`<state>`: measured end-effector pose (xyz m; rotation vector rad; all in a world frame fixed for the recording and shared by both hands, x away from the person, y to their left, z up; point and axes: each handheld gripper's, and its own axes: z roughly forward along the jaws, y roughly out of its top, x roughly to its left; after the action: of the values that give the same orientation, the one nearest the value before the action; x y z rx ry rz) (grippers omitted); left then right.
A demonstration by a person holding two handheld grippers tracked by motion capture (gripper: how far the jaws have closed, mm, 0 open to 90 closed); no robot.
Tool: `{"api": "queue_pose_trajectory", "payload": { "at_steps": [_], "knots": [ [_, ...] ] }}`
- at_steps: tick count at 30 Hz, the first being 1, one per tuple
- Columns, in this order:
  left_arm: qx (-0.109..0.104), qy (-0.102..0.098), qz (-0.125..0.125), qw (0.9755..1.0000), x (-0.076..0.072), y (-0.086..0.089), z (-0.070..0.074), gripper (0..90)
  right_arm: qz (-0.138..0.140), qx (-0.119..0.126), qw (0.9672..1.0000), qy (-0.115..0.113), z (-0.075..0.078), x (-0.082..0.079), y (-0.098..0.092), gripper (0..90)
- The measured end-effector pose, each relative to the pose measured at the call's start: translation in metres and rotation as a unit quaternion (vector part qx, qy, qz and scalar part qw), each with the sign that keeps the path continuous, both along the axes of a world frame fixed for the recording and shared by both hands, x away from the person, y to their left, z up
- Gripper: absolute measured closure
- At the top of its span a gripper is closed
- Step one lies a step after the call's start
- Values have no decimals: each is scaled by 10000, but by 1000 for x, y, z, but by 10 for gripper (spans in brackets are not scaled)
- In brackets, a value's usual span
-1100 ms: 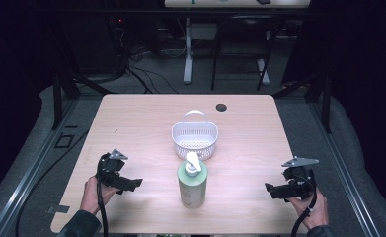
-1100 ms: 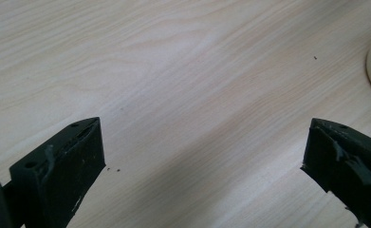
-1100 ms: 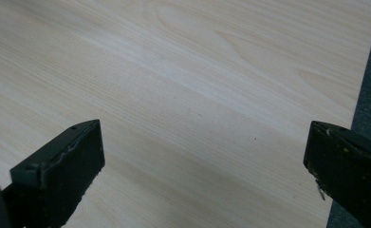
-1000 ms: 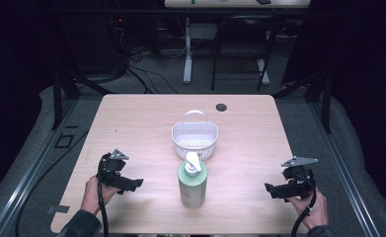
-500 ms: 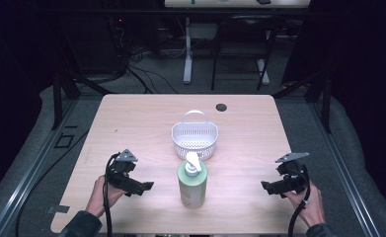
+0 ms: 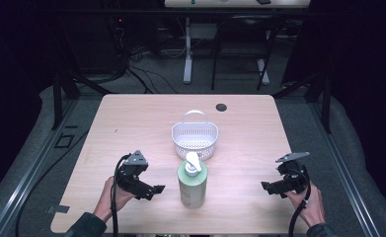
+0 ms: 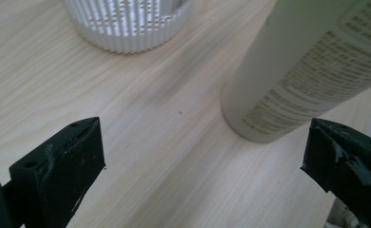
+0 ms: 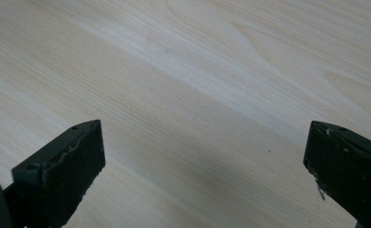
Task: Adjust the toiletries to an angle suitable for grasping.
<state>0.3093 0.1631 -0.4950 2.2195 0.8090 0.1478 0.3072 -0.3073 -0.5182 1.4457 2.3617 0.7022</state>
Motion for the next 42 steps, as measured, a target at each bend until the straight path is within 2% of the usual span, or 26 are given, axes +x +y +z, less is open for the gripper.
{"api": "queue_pose_trajectory", "payload": {
  "at_steps": [7,13,22,25,28,33,42],
  "knots": [
    [-126,-170,-280,9994,-9,-16,3,0,-15,111,9999,66,-1,1,-1,0],
    [-137,-283,-484,9983,-16,-29,6,0,-14,-1,10000,72,-3,2,-2,0],
    [-196,-399,-617,9971,-20,-45,4,0,-17,-105,9999,43,-4,1,-4,0],
    [-287,-442,-684,9963,-21,-52,4,0,-11,-99,9999,49,-5,1,-3,5],
    [-301,-495,-701,9959,-21,-55,4,0,41,-127,9999,29,-5,1,-3,5],
    [-403,-624,-832,9938,-19,-62,6,0,47,-113,9999,26,-4,1,-1,9],
    [-510,-736,-858,9923,-18,-69,8,0,80,-134,9999,11,-4,1,0,11]
  ]
}}
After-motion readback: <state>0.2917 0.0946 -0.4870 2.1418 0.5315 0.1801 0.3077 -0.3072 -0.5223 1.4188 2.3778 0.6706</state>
